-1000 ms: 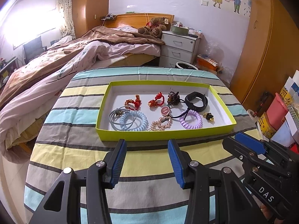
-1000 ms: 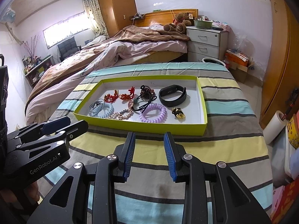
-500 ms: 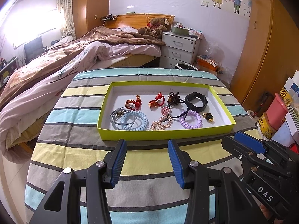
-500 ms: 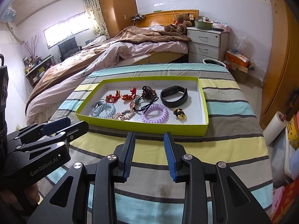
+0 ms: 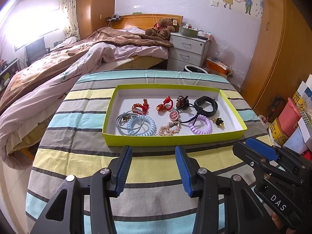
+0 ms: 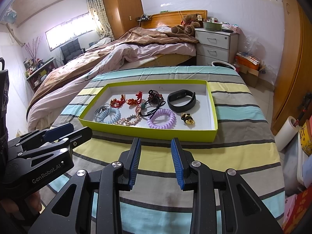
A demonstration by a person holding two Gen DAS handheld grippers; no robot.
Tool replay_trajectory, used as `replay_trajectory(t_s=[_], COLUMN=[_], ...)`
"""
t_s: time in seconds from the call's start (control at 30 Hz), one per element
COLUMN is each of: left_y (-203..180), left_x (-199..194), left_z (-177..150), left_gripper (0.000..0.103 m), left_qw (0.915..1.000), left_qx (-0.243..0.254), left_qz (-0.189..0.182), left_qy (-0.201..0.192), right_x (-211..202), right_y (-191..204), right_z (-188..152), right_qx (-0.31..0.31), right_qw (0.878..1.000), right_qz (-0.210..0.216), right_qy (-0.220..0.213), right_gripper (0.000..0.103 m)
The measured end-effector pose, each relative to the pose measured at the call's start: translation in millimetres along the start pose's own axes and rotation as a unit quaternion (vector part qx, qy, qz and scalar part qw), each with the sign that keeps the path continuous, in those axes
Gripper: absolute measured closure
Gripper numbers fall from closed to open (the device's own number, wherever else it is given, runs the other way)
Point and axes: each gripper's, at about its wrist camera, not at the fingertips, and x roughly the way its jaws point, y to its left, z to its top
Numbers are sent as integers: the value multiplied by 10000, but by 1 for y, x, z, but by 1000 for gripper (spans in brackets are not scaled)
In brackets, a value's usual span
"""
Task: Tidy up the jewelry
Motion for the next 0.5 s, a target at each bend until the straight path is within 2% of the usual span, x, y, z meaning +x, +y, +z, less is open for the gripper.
replay_trajectory(t_s=[0.5], left_y=[0], left_x=[4], left_z=[-1], left_gripper=[57], left_qw=[10000], left_qx=[-4], left_qz=[-17], left_qy=[14], right_x=[0], right_y=[0], right_z=[0], right_qx=[4], right_qw=[10000], right_qz=[16], right_qy=[11], right_gripper=[70])
